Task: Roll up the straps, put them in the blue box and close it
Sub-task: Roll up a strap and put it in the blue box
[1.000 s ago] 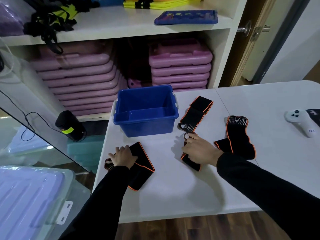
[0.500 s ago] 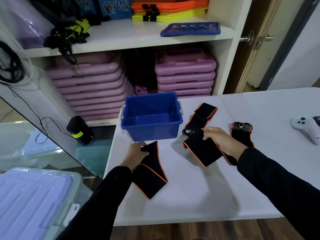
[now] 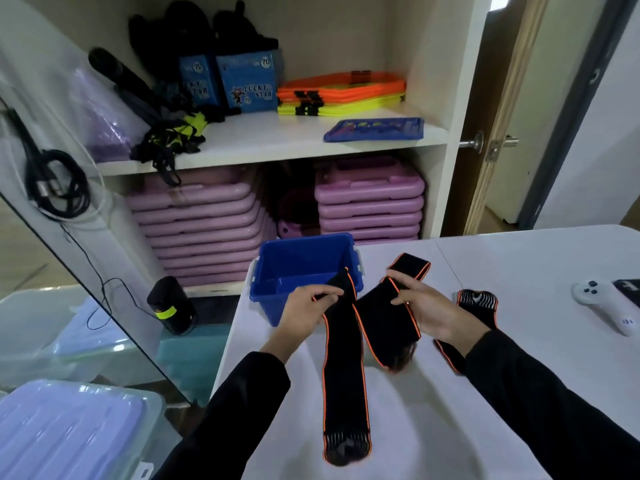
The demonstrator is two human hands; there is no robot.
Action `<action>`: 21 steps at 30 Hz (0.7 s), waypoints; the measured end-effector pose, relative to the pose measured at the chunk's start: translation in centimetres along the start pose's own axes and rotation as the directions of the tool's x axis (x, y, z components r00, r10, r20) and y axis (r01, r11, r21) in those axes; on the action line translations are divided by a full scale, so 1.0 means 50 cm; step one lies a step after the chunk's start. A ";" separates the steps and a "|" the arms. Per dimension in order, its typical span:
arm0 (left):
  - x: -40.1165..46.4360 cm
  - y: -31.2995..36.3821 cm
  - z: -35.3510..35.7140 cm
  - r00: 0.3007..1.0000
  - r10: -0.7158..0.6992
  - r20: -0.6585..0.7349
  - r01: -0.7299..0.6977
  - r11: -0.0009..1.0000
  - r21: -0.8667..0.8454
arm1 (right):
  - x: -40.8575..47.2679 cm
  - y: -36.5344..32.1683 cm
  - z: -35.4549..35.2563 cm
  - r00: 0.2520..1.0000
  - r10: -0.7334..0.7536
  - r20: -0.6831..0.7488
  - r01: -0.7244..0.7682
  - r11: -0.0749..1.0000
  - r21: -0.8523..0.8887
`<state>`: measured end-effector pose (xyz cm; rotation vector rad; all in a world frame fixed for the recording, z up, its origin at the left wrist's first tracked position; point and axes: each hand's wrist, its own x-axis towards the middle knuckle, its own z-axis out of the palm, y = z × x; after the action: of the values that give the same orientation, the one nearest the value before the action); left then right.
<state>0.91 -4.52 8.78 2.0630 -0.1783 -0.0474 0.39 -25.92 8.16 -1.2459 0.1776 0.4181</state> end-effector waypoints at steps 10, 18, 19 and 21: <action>0.010 0.053 0.011 0.987 -0.161 0.000 0.160 0.985 0.058 | -0.014 -0.056 0.025 0.988 -0.142 -0.068 0.146 0.987 0.061; 0.013 0.044 0.034 0.925 -0.315 0.212 0.375 0.841 -0.390 | -0.014 -0.046 0.037 0.985 -0.163 0.060 0.168 0.981 -0.099; 0.017 0.043 0.032 0.924 -0.312 0.220 0.380 0.814 -0.439 | -0.017 -0.038 0.037 0.985 -0.146 0.092 0.158 0.978 -0.139; 0.024 0.044 0.031 0.921 -0.325 0.216 0.389 0.730 -0.561 | -0.019 -0.017 0.037 0.988 -0.088 0.130 0.118 0.964 -0.237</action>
<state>1.72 -7.09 10.04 1.4279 0.1667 -0.4040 -0.31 -24.62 9.83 -1.4608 -0.0426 0.4315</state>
